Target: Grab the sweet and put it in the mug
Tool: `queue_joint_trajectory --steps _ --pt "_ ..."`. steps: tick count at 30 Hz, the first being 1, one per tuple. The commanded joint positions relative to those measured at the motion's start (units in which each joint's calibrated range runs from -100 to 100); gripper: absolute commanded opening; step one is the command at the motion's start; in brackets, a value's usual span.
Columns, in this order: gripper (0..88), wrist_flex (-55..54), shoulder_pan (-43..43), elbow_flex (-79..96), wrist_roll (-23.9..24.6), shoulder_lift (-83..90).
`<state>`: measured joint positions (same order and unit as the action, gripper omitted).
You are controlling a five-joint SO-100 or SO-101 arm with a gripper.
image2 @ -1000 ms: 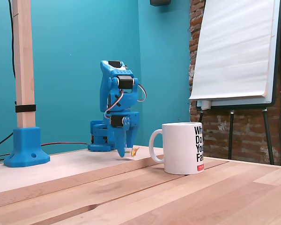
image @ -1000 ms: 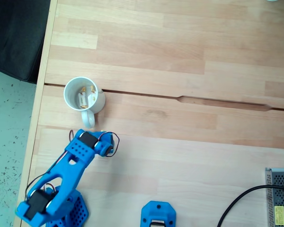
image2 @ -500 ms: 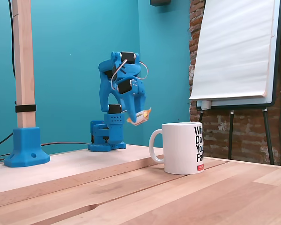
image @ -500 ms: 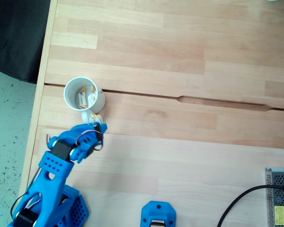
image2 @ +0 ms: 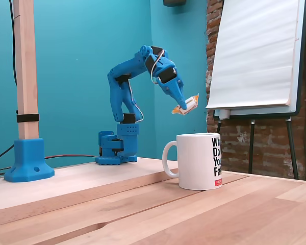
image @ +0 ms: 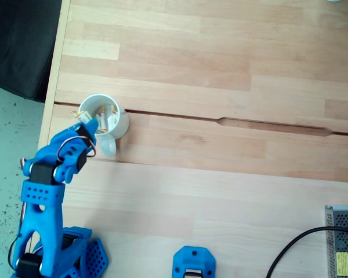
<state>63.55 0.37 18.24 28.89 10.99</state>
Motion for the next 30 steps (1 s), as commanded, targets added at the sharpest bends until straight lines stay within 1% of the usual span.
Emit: queue_joint_trajectory --steps 1,11,20,21,25,28,30 --pt "0.0 -2.66 0.5 -3.79 0.1 -1.7" --pt "0.0 -3.47 -0.59 -3.7 0.1 -10.56" --pt "0.0 -3.39 -1.1 -4.59 0.15 -11.16" --pt "1.1 -3.39 -1.17 -4.59 0.2 -11.16" --pt "14.5 -3.55 -0.73 -4.51 0.78 -11.25" --pt "22.7 -3.55 -0.66 -4.51 0.78 -11.25" --pt "25.7 -3.55 -0.66 -4.51 0.68 -11.25"
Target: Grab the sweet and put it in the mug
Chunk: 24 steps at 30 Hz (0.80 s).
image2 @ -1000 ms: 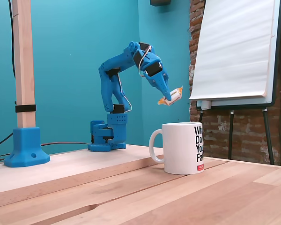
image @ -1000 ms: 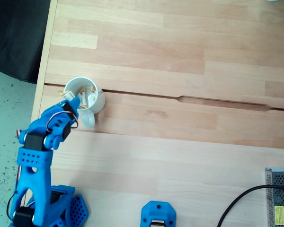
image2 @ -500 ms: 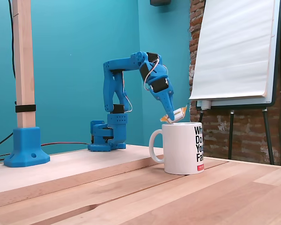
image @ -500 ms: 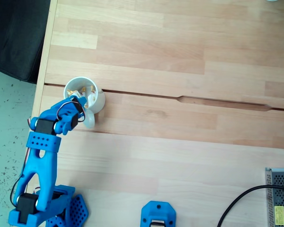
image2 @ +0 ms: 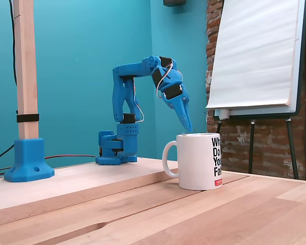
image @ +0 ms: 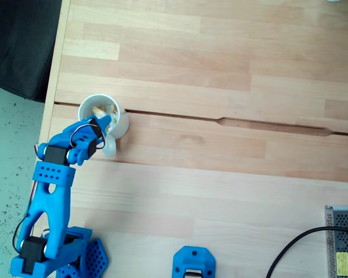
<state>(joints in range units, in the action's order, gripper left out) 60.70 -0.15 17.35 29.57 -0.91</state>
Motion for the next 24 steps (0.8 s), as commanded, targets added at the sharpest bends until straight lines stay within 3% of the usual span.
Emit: queue_joint_trajectory --steps 1,9,17,24 --pt "26.7 -0.7 -0.14 -3.61 -0.05 0.65" --pt "23.2 0.43 -0.14 -3.16 -0.29 3.32" --pt "0.0 7.77 -0.14 -3.43 -0.44 12.44" --pt "0.0 17.53 2.11 -1.82 -6.4 17.69"
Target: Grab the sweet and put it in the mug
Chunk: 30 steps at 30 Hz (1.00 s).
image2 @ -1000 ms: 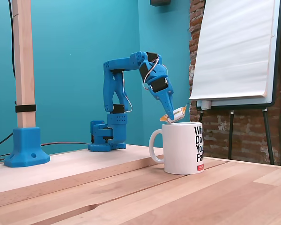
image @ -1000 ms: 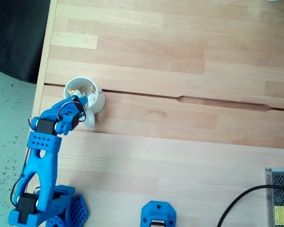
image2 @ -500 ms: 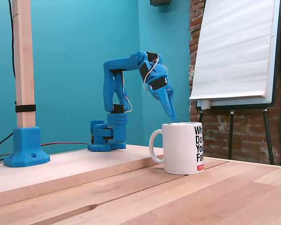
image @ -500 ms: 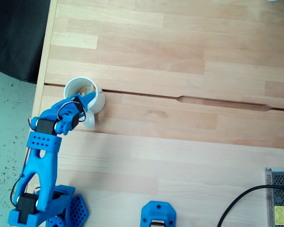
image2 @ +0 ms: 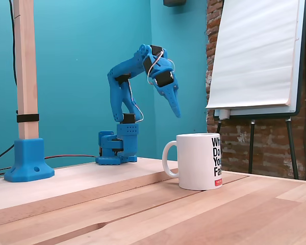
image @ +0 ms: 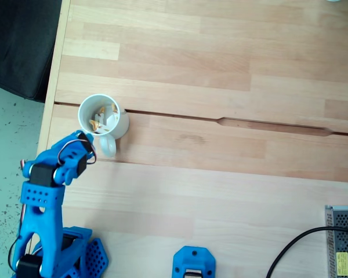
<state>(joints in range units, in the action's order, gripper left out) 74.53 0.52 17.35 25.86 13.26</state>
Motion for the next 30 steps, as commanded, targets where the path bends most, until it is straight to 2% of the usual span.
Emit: queue_joint_trajectory --steps 1,7,14,24,30 --pt "0.0 4.98 1.73 -0.93 -4.0 4.38" --pt "0.0 6.92 2.82 7.45 -12.01 11.01" --pt "0.0 -0.02 5.15 22.71 -13.87 30.2" --pt "0.0 -17.68 7.98 58.48 -21.15 53.0" --pt "0.0 -22.76 8.2 72.39 -22.86 69.18"
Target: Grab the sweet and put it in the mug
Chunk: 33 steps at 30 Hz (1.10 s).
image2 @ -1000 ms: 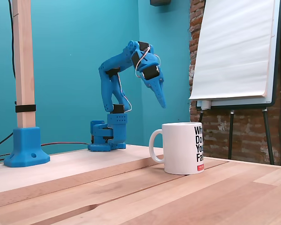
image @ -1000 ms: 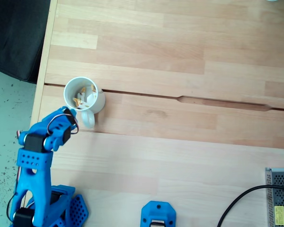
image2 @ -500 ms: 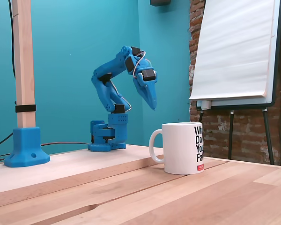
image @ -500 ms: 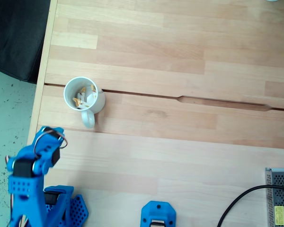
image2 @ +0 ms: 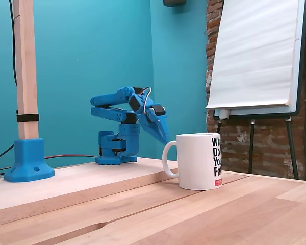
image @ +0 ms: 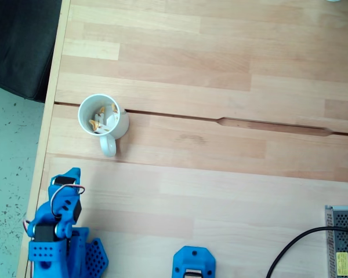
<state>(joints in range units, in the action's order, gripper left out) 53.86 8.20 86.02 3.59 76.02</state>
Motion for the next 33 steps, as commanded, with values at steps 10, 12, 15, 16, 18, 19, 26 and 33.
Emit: queue_joint_trajectory --steps 10,12,15,16,18,19,26,33 --pt "0.0 -1.93 -0.21 11.75 -0.24 19.16" --pt "0.0 -2.01 -0.21 11.75 -0.24 19.16" --pt "0.0 -2.01 -0.06 11.75 -0.24 19.33" --pt "0.0 -2.01 -0.06 11.75 -0.24 19.33" --pt "0.0 -2.01 -0.06 11.75 -0.24 19.33" --pt "0.0 -2.01 -0.06 11.75 -0.24 19.33" --pt "0.0 -2.01 -0.06 11.75 -0.24 19.33" --pt "0.0 -2.01 -0.06 11.75 -0.24 19.33"
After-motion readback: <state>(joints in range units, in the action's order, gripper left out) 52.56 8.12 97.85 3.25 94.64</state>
